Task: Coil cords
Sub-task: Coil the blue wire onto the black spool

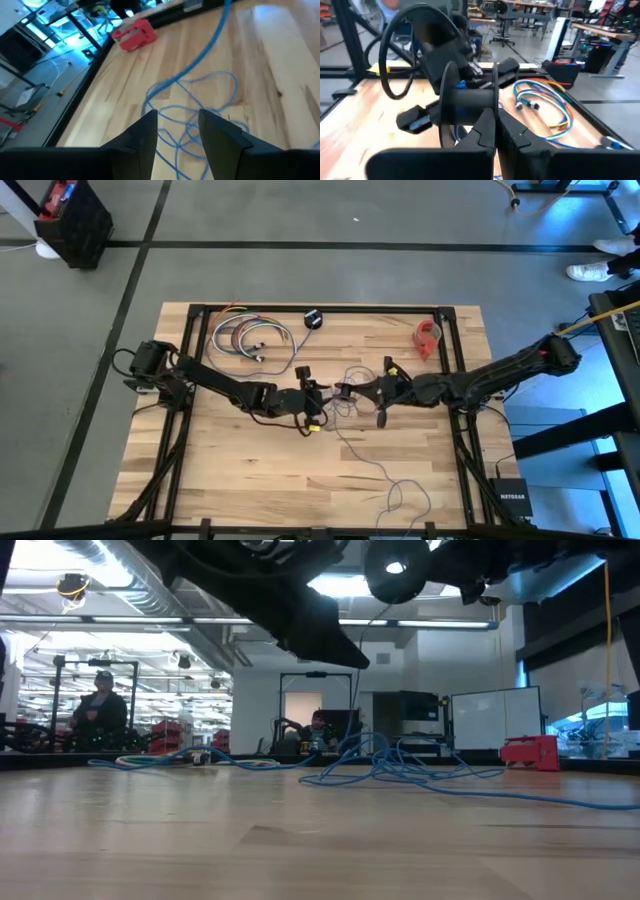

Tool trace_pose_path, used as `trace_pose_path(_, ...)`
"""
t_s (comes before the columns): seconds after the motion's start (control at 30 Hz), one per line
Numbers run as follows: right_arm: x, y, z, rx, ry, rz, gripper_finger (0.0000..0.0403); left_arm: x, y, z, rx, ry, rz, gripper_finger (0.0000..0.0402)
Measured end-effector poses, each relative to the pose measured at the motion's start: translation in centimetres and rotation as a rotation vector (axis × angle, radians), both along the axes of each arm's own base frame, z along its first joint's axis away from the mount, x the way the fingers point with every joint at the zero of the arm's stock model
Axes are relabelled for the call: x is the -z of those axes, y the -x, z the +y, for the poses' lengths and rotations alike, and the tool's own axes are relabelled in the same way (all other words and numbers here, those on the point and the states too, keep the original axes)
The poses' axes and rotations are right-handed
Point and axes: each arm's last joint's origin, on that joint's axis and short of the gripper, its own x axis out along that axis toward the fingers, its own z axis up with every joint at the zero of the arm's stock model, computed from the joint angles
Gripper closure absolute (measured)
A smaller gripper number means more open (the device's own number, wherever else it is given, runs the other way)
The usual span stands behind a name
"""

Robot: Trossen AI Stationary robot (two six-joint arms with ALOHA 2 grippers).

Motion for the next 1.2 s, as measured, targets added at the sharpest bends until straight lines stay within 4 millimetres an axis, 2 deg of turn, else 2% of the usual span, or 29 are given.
trace_pose_path(0.2, 0.6, -0.5, 0.1, -0.007, 0.004, 0.020, 0.0400, -0.2, -0.1, 0.4, -0.012, 0.001, -0.023, 0.0266)
trace_pose_path(0.4, 0.8, -0.6, 0.3, -0.041, -0.001, 0.025, 0.0400, 0.1, 0.0, 0.7, -0.022, 0.001, 0.016, 0.0290)
trace_pose_path(0.7, 0.9, -0.5, 0.2, -0.040, 0.000, 0.041, 0.0400, -1.2, 0.7, -0.4, 0.015, -0.027, -0.001, 0.0306)
trace_pose_path(1.03, 0.9, -0.9, 0.4, -0.074, -0.012, 0.014, 0.0400, 0.1, -0.3, 0.3, 0.031, -0.009, -0.010, 0.0307)
trace_pose_path(1.1, 0.9, -1.0, 0.4, -0.074, -0.011, 0.018, 0.0400, 0.1, -0.3, 0.3, 0.029, -0.010, -0.012, 0.0318)
trace_pose_path(1.2, 0.9, -1.2, 0.5, -0.074, -0.014, -0.002, 0.0400, -0.1, -0.4, 0.4, 0.031, -0.018, -0.025, 0.0360)
